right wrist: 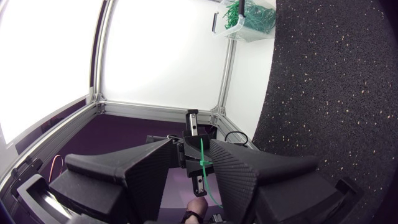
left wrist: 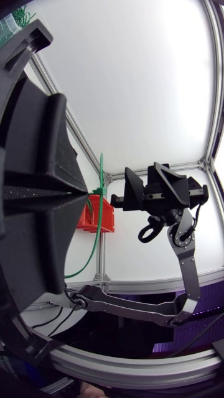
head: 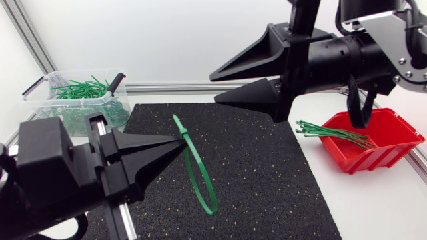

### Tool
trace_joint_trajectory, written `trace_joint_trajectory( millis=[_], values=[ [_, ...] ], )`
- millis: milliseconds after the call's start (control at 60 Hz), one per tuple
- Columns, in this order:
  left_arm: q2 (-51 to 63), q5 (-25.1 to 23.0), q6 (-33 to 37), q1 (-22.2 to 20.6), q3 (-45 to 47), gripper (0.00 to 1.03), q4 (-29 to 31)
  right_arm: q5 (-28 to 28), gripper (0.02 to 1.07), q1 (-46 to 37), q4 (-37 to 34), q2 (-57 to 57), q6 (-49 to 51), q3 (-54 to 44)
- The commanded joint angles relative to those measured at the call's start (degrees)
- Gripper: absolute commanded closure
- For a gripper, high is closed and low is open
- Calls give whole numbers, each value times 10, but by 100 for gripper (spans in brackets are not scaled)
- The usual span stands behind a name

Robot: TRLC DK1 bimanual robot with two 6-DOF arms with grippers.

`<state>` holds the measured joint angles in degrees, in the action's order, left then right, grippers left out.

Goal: Take a green cable tie from the red box, thread the tail through the head to close it, then place it in the transparent bin on the left.

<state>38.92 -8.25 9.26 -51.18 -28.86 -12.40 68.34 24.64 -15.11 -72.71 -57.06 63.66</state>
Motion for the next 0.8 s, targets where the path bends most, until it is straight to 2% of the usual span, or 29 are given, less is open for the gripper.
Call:
trace_joint_trajectory(
  millis=[0, 100, 250, 783],
  values=[
    [12, 13, 61, -4, 5, 99, -3, 13, 59, 1, 4, -33, 37, 23],
    [19, 27, 114, -6, 8, 99, -7, 15, 59, 15, 4, -53, 63, 27],
    [25, 42, 154, -16, 7, 99, -7, 17, 59, 34, 4, -68, 113, 23],
    [37, 64, 190, -31, -2, 99, -2, 17, 67, 79, -40, -54, 210, -10]
  ],
)
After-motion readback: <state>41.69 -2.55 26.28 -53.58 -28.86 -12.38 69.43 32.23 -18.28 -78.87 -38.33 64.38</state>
